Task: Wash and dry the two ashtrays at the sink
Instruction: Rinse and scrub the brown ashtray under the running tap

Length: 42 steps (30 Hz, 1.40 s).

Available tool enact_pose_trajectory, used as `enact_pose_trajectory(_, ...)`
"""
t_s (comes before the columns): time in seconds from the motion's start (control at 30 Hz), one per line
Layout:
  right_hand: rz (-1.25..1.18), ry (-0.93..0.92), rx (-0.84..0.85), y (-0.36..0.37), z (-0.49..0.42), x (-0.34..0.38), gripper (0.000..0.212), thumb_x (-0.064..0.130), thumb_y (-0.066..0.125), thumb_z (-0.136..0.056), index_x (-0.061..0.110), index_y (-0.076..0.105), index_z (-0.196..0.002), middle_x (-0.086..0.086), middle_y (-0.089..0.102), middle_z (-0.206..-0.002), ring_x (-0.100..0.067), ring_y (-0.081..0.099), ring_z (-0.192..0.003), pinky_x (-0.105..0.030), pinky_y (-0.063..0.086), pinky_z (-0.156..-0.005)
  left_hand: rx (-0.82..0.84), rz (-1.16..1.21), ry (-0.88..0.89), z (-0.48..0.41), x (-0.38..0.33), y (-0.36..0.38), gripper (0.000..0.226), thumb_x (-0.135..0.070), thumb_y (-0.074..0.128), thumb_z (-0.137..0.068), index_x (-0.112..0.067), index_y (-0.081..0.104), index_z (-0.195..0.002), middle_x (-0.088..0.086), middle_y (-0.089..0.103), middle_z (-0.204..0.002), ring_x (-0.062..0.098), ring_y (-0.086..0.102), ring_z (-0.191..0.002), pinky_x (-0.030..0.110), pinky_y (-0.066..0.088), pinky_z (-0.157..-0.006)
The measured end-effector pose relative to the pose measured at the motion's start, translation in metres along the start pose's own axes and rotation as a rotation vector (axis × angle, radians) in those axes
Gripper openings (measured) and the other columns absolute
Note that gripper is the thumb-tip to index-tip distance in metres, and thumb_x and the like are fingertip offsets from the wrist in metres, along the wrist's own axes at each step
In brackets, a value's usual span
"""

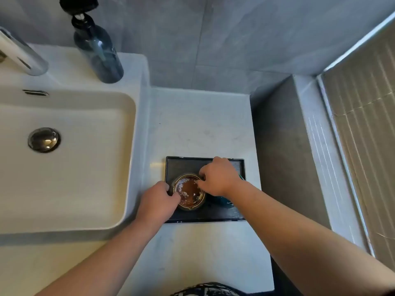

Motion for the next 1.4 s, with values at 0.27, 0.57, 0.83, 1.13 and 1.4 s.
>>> enact_pose_trajectory(0.27, -0.210, 0.104, -0.097, -0.022, 0.013, 0.009, 0.032, 0.041, 0.059, -0.084, 0.016, 0.079, -0.082, -0.002, 0.072, -0.070, -0.018, 0.064, -0.073, -0.038, 0.057, -0.075, -0.044, 0.083, -0.028, 0.008, -0.005, -0.016, 0.020, -0.030, 0.065, -0.085, -0.016, 0.057, -0.097, 0.001, 0.065, -0.077, 0.018, 0.061, -0.071, 0.032, 0.047, -0.058)
enact_pose_trajectory(0.57, -0.721, 0.273, -0.202, -0.040, 0.092, 0.025, 0.012, 0.031, 0.071, -0.082, 0.021, 0.076, -0.087, 0.004, 0.075, -0.077, -0.010, 0.069, -0.076, -0.035, 0.061, -0.073, 0.025, 0.855, -0.035, 0.069, -0.005, -0.037, 0.010, -0.003, 0.065, -0.090, -0.002, 0.058, -0.097, 0.017, 0.071, -0.085, 0.032, 0.071, -0.077, 0.042, 0.062, -0.070)
enact_pose_trajectory(0.83, -1.155, 0.017, -0.276, -0.043, 0.165, 0.053, 0.025, 0.023, 0.054, -0.100, 0.038, 0.073, -0.100, 0.015, 0.074, -0.095, 0.001, 0.066, -0.092, -0.025, 0.055, -0.083, -0.110, 1.061, 0.013, 0.143, -0.003, -0.041, 0.007, -0.001, 0.060, -0.092, -0.006, 0.056, -0.092, 0.023, 0.069, -0.097, 0.026, 0.072, -0.068, 0.038, 0.058, -0.058)
enact_pose_trajectory(1.13, -1.310, -0.135, -0.300, -0.042, 0.201, 0.096, 0.030, 0.021, 0.047, -0.100, 0.020, 0.076, -0.091, -0.020, 0.070, -0.097, -0.029, 0.063, -0.084, -0.054, 0.054, -0.083, -0.152, 1.172, 0.101, 0.204, 0.013, -0.060, 0.003, -0.010, 0.059, -0.094, -0.010, 0.061, -0.097, 0.008, 0.075, -0.083, 0.019, 0.072, -0.069, 0.031, 0.055, -0.056)
enact_pose_trajectory(1.4, -1.314, -0.159, -0.266, -0.053, 0.184, 0.138, 0.032, 0.036, 0.049, -0.087, 0.023, 0.077, -0.097, -0.020, 0.072, -0.096, -0.043, 0.064, -0.091, -0.060, 0.053, -0.087, -0.185, 1.249, 0.127, 0.210, 0.035, -0.096, 0.005, -0.012, 0.058, -0.095, -0.009, 0.062, -0.096, 0.004, 0.076, -0.075, 0.017, 0.071, -0.068, 0.030, 0.054, -0.056)
Point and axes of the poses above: each hand's wrist, its own z-axis away from the middle knuckle, its own y-axis out of the palm, x = y × z, the point moved 2 cm from there along -z, towards the middle knuckle
